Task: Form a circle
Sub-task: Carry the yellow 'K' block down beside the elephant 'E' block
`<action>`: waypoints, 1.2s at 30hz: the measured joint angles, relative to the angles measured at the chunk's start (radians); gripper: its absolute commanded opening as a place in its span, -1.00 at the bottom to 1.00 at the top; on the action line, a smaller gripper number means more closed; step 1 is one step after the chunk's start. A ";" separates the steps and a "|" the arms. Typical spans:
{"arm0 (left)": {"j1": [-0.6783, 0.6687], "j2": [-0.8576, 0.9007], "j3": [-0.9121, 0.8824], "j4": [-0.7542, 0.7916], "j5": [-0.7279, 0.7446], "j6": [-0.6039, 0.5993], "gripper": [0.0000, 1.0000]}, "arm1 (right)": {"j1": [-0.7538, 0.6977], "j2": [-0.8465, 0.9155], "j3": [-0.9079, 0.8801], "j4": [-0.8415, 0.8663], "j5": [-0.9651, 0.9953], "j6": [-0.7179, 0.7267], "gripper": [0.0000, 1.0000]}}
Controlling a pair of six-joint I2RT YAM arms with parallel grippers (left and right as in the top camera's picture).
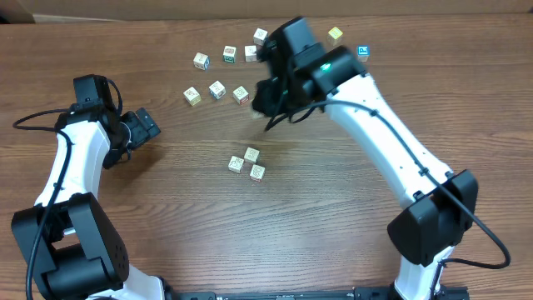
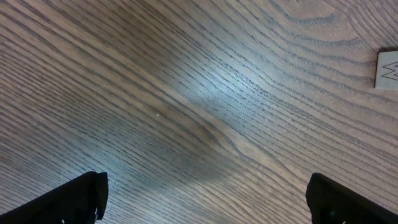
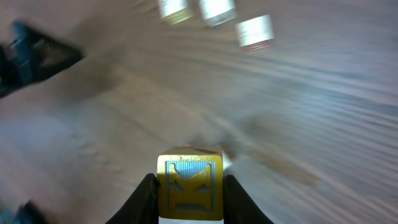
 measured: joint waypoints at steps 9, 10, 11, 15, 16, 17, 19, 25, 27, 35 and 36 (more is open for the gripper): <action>0.000 0.000 0.000 0.000 0.000 0.000 0.99 | 0.200 0.000 -0.016 -0.010 -0.016 -0.003 -0.56; 0.000 0.000 0.000 0.000 0.000 0.000 0.99 | 0.221 0.000 -0.029 -0.006 -0.016 -0.003 -0.56; 0.000 0.000 0.000 0.000 0.000 0.000 0.99 | 0.239 0.000 -0.042 -0.008 -0.015 -0.003 -0.56; 0.000 0.000 0.000 0.000 0.000 0.000 0.99 | 0.344 0.000 -0.152 -0.003 0.039 -0.003 -0.56; 0.000 0.000 0.000 0.001 0.000 0.000 0.99 | 0.360 0.000 -0.177 0.012 0.060 -0.003 -0.56; 0.000 0.000 0.000 0.000 0.000 0.000 0.99 | 0.371 0.000 -0.200 0.029 0.076 -0.003 -0.56; 0.000 0.000 0.000 0.000 0.000 0.000 0.99 | 0.389 0.000 -0.258 0.062 0.119 -0.005 -0.56; 0.000 0.000 0.000 0.000 0.000 0.000 0.99 | 0.399 0.000 -0.426 0.183 0.193 -0.058 -0.50; 0.000 0.000 0.000 0.000 0.000 0.000 0.99 | 0.399 0.000 -0.465 0.206 0.208 -0.067 -0.50; 0.000 0.000 0.000 0.000 0.000 0.000 0.99 | 0.398 0.000 -0.483 0.282 0.261 -0.082 -0.50; 0.000 0.000 0.000 0.000 0.000 0.000 0.99 | 0.398 0.000 -0.483 0.289 0.266 -0.082 -0.50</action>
